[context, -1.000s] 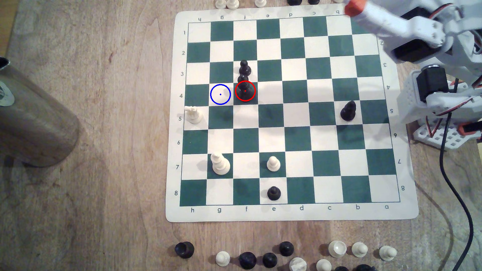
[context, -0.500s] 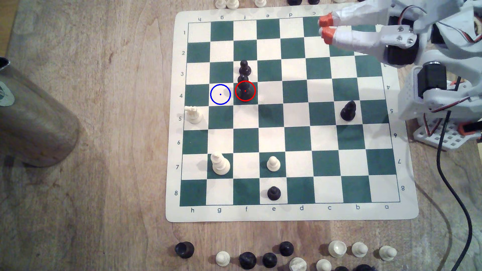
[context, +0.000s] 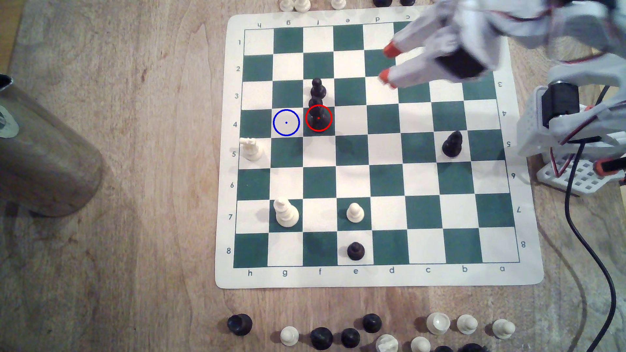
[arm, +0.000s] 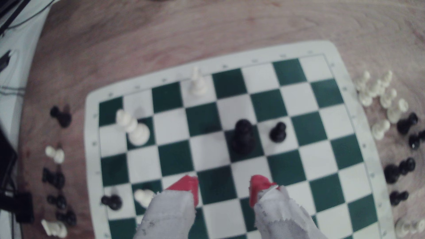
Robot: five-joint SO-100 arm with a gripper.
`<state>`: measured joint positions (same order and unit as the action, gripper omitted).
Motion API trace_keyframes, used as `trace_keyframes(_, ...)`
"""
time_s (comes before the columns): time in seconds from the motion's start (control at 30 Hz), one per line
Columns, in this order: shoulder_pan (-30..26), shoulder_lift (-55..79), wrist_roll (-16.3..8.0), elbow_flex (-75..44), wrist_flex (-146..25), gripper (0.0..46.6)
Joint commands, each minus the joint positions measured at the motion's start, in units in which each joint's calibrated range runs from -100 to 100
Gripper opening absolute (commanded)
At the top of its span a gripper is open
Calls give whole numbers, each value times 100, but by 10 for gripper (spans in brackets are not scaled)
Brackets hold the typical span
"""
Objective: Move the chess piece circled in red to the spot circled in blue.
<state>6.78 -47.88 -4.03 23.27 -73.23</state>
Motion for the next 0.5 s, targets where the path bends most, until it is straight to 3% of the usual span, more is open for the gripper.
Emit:
trace_keyframes(0.0, 53, 731, -103, -1239, -376, 173)
trace_keyframes(0.3, 186, 1996, -171, -1693, -32, 217)
trace_keyframes(0.47, 319, 2887, -107, -1829, 296, 212)
